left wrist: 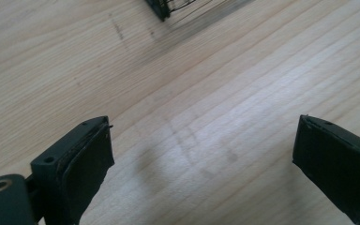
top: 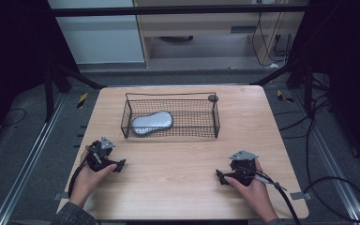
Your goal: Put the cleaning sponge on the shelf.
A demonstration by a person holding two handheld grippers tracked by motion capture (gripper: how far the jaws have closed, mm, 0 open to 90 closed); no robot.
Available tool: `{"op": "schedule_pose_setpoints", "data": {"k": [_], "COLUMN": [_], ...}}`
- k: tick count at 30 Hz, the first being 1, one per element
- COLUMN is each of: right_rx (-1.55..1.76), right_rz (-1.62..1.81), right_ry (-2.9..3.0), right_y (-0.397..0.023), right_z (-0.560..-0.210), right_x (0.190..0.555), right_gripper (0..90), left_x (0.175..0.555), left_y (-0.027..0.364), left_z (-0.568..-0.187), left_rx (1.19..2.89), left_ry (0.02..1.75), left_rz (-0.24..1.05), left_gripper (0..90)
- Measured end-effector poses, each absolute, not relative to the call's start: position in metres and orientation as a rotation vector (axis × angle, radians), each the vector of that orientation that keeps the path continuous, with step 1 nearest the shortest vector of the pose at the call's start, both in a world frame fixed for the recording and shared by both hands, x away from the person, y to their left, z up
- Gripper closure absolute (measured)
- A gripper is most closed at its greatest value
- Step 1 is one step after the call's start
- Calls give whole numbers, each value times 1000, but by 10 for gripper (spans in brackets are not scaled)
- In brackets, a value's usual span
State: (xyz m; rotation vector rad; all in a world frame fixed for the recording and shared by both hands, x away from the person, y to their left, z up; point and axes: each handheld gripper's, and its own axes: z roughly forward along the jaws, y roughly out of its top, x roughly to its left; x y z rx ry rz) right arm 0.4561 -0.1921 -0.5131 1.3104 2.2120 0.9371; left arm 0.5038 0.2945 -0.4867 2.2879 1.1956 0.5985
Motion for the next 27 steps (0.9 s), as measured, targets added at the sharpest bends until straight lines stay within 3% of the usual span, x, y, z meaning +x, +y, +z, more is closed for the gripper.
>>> {"op": "schedule_pose_setpoints", "data": {"k": [18,27], "right_rx": [1310,1315], "right_rz": [937,938], "right_ry": [2211,2207], "right_y": [-191,-191], "right_z": [-513,-513], "right_x": [456,457], "right_gripper": [4,3], "left_x": [514,513], "left_y": [315,316], "left_z": [-504,-508], "left_rx": [2116,2083], "left_ry": [1257,1230], "left_rz": [514,536], "left_gripper": [0,0]}}
